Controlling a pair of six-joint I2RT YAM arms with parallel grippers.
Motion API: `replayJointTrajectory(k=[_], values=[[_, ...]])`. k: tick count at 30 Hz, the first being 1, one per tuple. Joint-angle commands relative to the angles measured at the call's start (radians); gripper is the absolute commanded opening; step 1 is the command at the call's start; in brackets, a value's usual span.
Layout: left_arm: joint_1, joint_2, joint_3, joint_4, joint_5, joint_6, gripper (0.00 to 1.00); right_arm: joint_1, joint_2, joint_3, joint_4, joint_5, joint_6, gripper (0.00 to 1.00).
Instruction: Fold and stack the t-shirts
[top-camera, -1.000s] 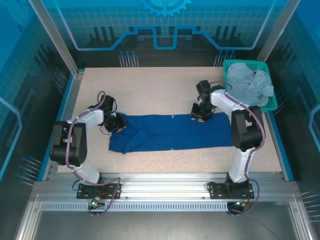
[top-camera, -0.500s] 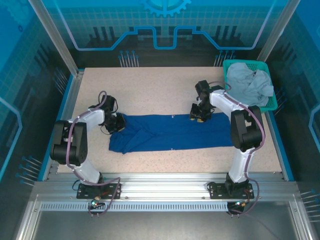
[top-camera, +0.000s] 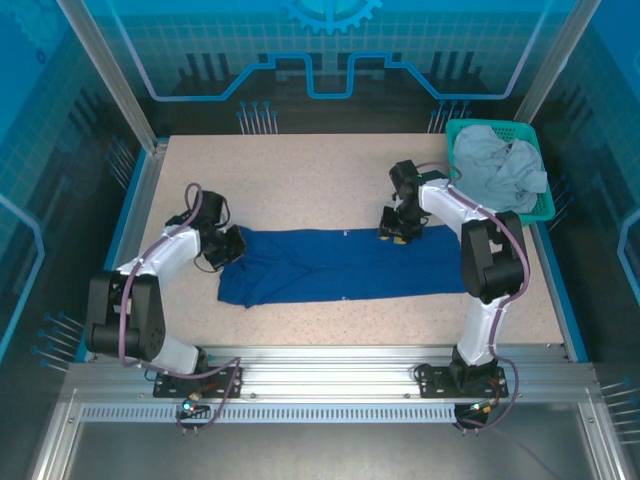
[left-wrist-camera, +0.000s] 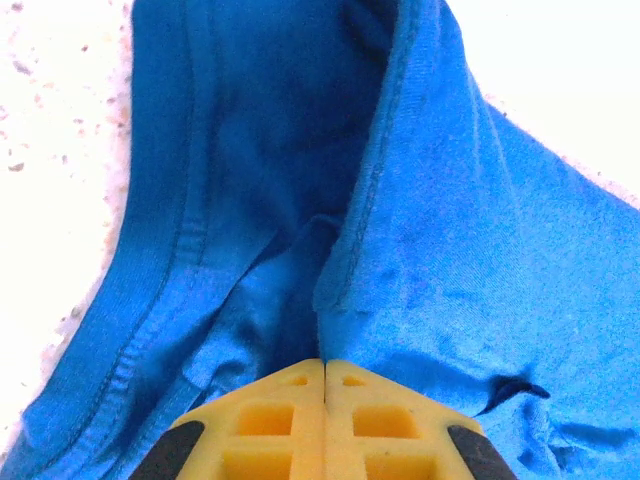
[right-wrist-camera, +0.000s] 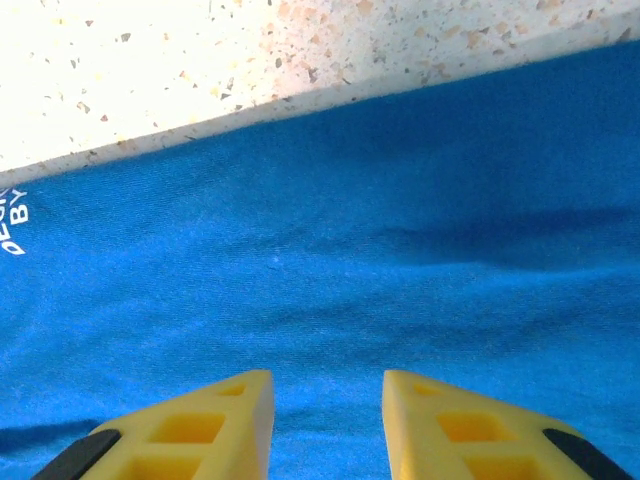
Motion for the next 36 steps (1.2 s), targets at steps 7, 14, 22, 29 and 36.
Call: replayJointTrajectory(k=[7, 14, 22, 29, 36], values=[[-0.004, -0.121, -0.083, -0.126, 0.059, -0.129, 0.0, 0.01, 0.02, 0.018, -0.007, -0.01, -0.011, 0.34], [-0.004, -0.066, -0.064, -0.093, 0.059, -0.13, 0.0, 0.013, 0.015, 0.013, -0.008, -0.022, -0.02, 0.34], [-0.004, -0.053, 0.023, -0.168, 0.029, -0.165, 0.0, 0.016, -0.009, -0.016, -0.005, -0.014, -0.014, 0.33], [0.037, -0.019, 0.096, -0.203, 0.035, -0.186, 0.0, 0.015, -0.006, -0.009, -0.008, -0.014, -0.017, 0.33], [0.059, 0.089, 0.211, -0.259, 0.061, -0.16, 0.0, 0.015, 0.007, -0.004, -0.007, -0.019, -0.016, 0.33]])
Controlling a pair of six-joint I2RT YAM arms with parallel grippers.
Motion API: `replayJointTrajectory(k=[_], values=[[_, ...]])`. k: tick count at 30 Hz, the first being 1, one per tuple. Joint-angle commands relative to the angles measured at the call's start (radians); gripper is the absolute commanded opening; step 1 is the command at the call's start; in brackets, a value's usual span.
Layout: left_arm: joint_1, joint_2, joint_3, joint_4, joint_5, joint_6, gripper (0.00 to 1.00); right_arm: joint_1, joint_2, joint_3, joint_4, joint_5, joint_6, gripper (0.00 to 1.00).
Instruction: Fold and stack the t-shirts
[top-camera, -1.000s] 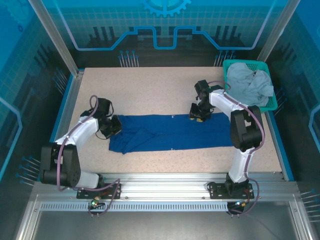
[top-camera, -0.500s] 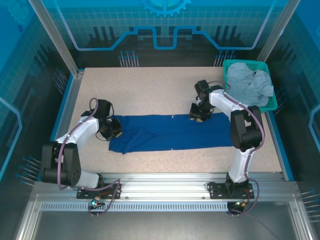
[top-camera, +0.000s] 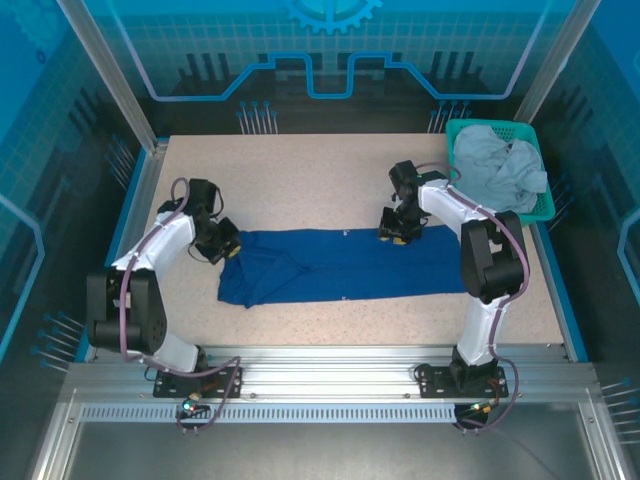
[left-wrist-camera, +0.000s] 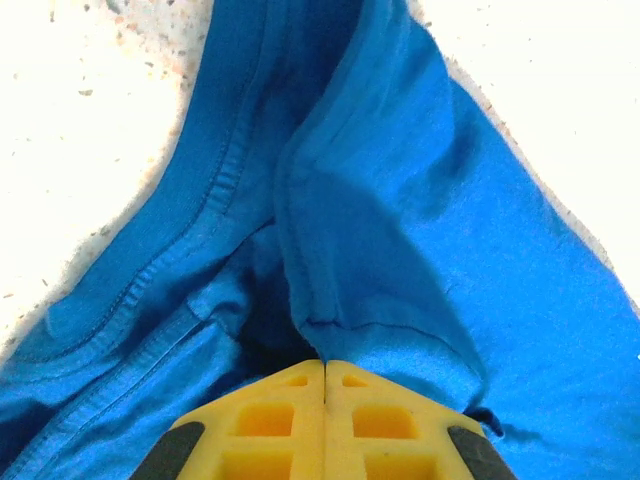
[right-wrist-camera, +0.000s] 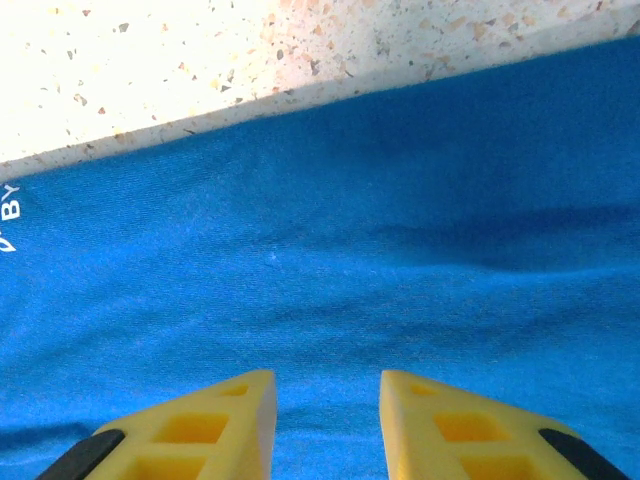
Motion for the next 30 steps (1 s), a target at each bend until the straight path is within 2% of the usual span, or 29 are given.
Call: replayJointTrajectory(k=[1, 10, 30], values=[[0.015, 0.041, 0.062, -0.07, 0.023, 0.009, 0.0, 0.014, 0.007, -0.001, -0.006, -0.018, -0.011, 0.33], [0.027, 0.146, 0.189, -0.116, 0.008, 0.047, 0.0, 0.013, 0.017, 0.001, -0.005, -0.022, -0.014, 0.33], [0.034, 0.332, 0.339, -0.151, -0.058, 0.132, 0.0, 0.015, 0.007, -0.018, -0.007, -0.012, -0.016, 0.33]])
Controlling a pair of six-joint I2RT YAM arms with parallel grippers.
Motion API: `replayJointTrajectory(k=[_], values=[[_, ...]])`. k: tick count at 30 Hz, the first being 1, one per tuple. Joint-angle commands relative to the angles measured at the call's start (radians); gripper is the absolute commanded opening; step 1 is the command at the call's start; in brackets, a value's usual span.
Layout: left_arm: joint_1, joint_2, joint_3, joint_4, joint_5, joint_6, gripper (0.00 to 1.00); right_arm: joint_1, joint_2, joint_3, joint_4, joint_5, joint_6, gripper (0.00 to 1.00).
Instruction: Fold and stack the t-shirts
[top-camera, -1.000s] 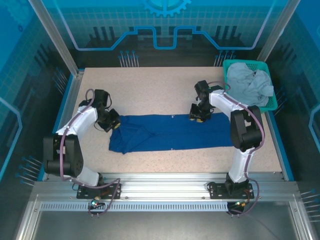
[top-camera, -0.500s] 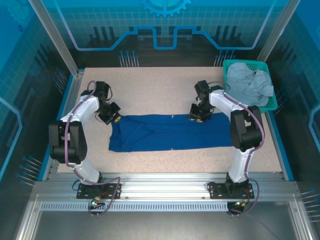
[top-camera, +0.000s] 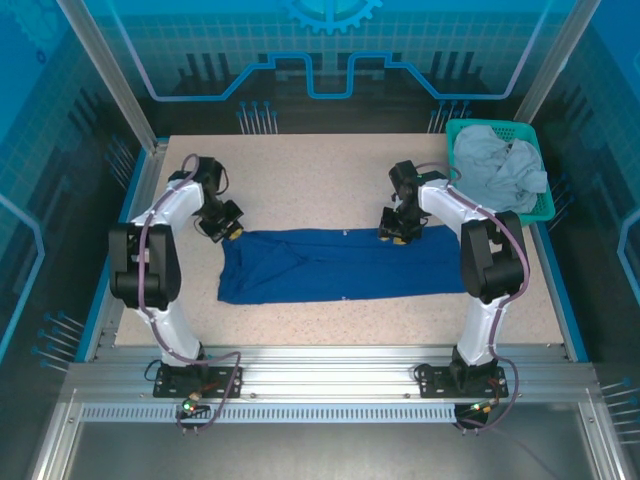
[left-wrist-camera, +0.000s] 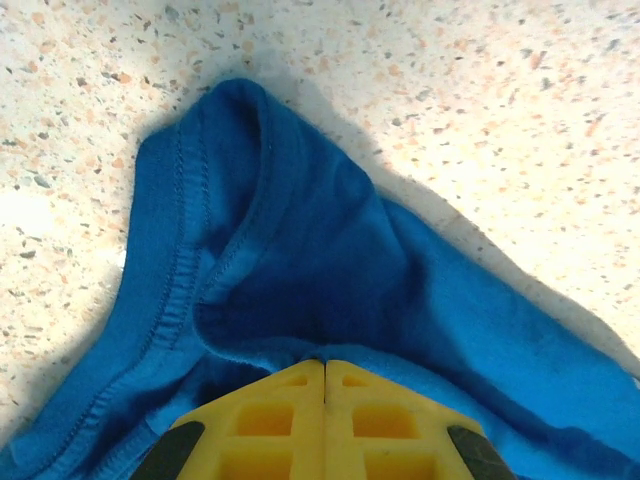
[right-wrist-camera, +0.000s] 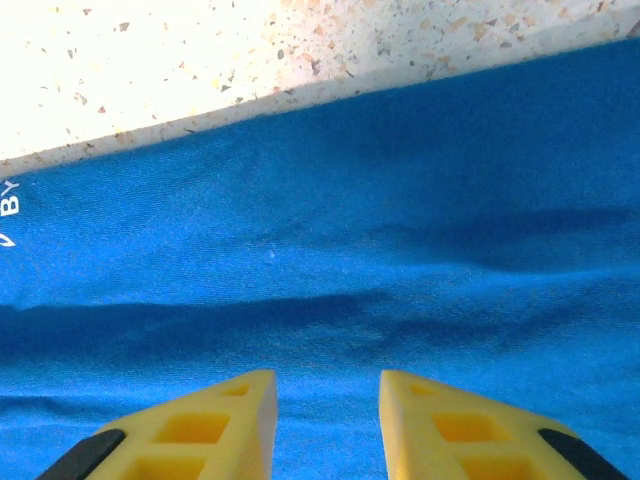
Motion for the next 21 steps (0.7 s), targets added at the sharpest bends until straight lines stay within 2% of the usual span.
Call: replayJointTrajectory(k=[1, 8, 9, 12, 14, 17, 19, 21], values=[[0.014, 0.037, 0.048, -0.033, -0.038, 0.039, 0.0, 0.014, 0.005, -0.019, -0.008, -0.011, -0.013, 0.33], [0.014, 0.111, 0.087, -0.023, -0.064, 0.058, 0.03, 0.015, -0.014, -0.033, -0.011, -0.008, -0.016, 0.33], [0.014, 0.119, 0.092, -0.027, -0.076, 0.063, 0.06, 0.015, -0.02, -0.035, -0.009, -0.006, -0.016, 0.33], [0.012, 0.116, 0.101, -0.033, -0.106, 0.07, 0.29, 0.015, -0.052, -0.05, 0.0, 0.0, -0.017, 0.33], [-0.005, 0.081, 0.103, -0.043, -0.135, 0.078, 0.36, 0.016, -0.086, -0.065, 0.012, 0.005, -0.017, 0.34], [-0.076, -0.039, 0.066, -0.022, -0.185, 0.079, 0.4, 0.026, -0.159, -0.091, 0.038, 0.005, -0.018, 0.36], [-0.121, -0.122, 0.007, 0.034, -0.14, 0.063, 0.41, 0.039, -0.21, -0.121, 0.087, -0.041, -0.029, 0.38], [-0.163, -0.185, -0.069, 0.121, -0.056, 0.06, 0.42, 0.064, -0.266, -0.168, 0.19, -0.178, -0.061, 0.4]])
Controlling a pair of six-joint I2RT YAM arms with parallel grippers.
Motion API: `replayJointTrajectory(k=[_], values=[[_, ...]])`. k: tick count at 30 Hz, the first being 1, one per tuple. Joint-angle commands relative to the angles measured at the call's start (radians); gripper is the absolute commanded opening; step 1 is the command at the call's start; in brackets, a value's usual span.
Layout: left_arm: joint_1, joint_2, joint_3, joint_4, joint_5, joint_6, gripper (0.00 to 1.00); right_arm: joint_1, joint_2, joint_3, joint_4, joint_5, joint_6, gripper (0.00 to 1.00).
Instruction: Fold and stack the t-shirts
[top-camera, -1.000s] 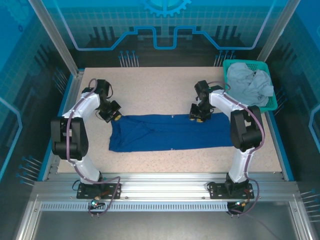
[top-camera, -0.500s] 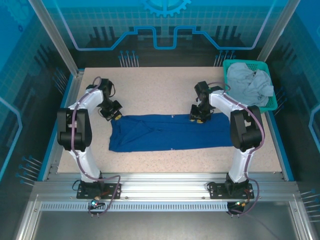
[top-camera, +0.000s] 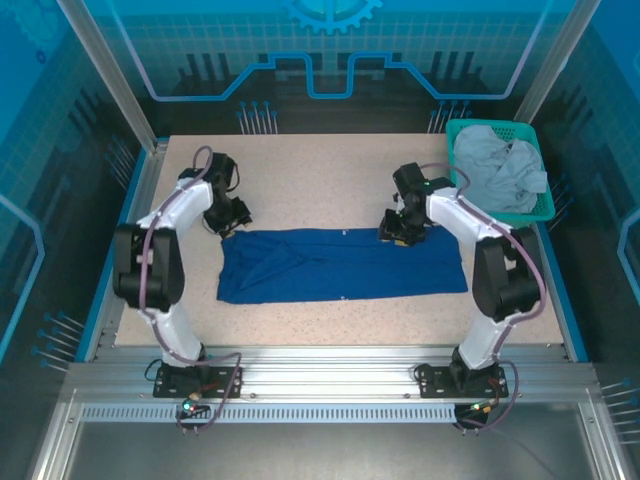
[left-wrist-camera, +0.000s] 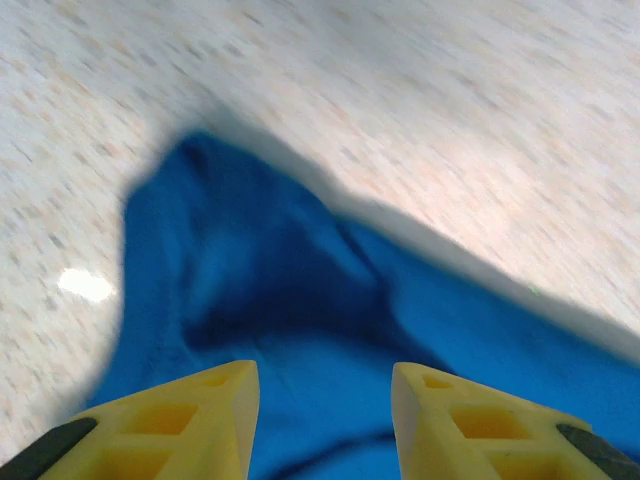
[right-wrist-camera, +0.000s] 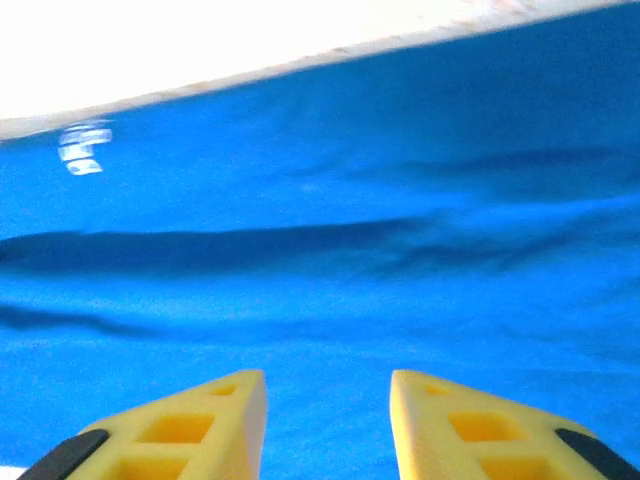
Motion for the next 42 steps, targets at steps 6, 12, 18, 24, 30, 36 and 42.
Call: replayJointTrajectory(k=[6, 12, 18, 24, 30, 36, 42], values=[[-0.143, -0.044, -0.103, 0.138, 0.222, 0.004, 0.45, 0.151, -0.197, -0.128, 0.283, -0.294, -0.057, 0.46], [-0.184, 0.043, -0.074, 0.132, 0.21, -0.046, 0.44, 0.151, -0.242, -0.184, 0.322, -0.285, -0.001, 0.46], [-0.195, 0.105, -0.018, 0.101, 0.18, -0.127, 0.38, 0.143, -0.258, -0.19, 0.287, -0.252, -0.01, 0.46], [-0.21, 0.146, 0.034, 0.046, 0.141, -0.135, 0.35, 0.126, -0.27, -0.212, 0.293, -0.244, -0.003, 0.45], [-0.23, 0.205, 0.103, -0.023, 0.097, -0.106, 0.31, 0.125, -0.261, -0.211, 0.295, -0.251, -0.003, 0.45], [-0.254, 0.214, 0.129, -0.085, 0.036, -0.079, 0.27, 0.12, -0.255, -0.21, 0.297, -0.25, 0.0, 0.44], [-0.266, 0.216, 0.131, -0.087, 0.025, -0.074, 0.12, 0.119, -0.245, -0.204, 0.296, -0.245, 0.003, 0.43]])
